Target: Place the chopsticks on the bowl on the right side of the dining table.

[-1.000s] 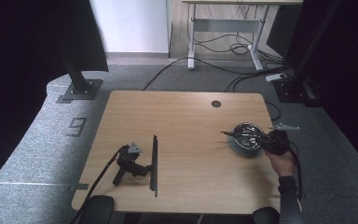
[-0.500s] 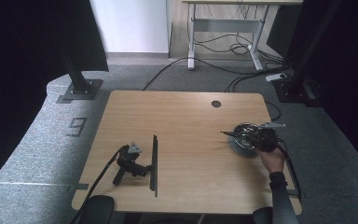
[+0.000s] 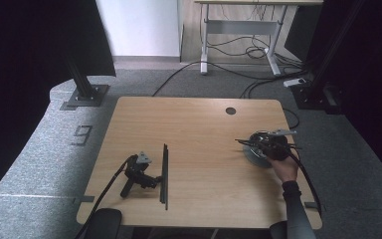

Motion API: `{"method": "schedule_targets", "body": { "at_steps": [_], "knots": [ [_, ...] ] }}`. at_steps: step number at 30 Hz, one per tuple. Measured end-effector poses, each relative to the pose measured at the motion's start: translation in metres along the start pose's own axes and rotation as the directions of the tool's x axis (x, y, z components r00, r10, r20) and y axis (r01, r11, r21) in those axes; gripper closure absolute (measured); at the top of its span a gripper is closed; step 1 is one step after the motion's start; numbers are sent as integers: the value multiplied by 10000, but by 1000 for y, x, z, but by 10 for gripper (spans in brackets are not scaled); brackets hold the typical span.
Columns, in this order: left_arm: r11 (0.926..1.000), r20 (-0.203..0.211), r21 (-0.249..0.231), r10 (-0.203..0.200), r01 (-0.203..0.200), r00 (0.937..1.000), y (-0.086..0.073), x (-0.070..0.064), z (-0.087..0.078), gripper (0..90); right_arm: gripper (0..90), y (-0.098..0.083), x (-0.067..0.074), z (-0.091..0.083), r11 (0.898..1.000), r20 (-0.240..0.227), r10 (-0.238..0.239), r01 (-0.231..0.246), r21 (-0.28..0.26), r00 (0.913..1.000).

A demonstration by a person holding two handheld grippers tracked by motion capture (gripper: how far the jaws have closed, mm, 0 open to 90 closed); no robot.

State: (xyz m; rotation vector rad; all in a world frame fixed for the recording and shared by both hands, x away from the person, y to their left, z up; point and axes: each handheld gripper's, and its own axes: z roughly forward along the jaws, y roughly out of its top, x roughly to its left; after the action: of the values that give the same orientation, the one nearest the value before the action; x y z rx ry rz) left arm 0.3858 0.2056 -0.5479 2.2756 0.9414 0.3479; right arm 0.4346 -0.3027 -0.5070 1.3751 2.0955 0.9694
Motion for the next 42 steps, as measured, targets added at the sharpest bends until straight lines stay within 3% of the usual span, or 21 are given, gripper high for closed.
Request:
{"method": "schedule_targets", "body": {
  "at_steps": [6, 11, 16, 21, 26, 29, 31, 36, 42],
  "knots": [
    [10000, 1, 0, 0, 0, 10000, 0, 0, 0, 0, 708, -1, -2, 1, 10000, 93, 25, -25, 63, 10000],
    [10000, -1, -6, -8, 8, 10000, 0, 0, 0, 0, 553, -4, -6, -4, 9999, 180, 107, -109, 106, 9998],
    [10000, -1, -3, -1, 1, 10000, 0, 0, 0, 0, 425, -13, -15, -14, 9998, 670, 170, -163, -112, 9976],
    [10000, 0, -1, 1, -1, 10000, 0, 0, 0, 0, 311, -21, -24, -26, 9982, 1083, 409, -360, -471, 9933],
    [10000, -1, -2, 0, 0, 10000, 0, 0, 0, 0, 142, -25, -28, -32, 9964, 1606, 578, -470, -701, 9853],
    [10000, -1, -2, 1, -1, 10000, 0, 0, 0, 0, 96, -29, -31, -35, 9957, 1843, 668, -536, -758, 9806],
    [10000, -1, -3, -2, 2, 10000, 0, 0, 0, 0, 0, -33, -34, -36, 9948, 2081, 774, -618, -806, 9750],
    [10000, -1, -2, 2, -2, 10000, 0, 0, 0, 0, 0, -42, -44, -42, 9849, 2088, 1420, -1170, -1275, 9676],
    [10000, 0, -2, 7, -7, 10000, 0, 0, 0, 0, 0, -49, -49, -43, 9791, 2246, 1668, -1344, -1529, 9601]
  ]
}}
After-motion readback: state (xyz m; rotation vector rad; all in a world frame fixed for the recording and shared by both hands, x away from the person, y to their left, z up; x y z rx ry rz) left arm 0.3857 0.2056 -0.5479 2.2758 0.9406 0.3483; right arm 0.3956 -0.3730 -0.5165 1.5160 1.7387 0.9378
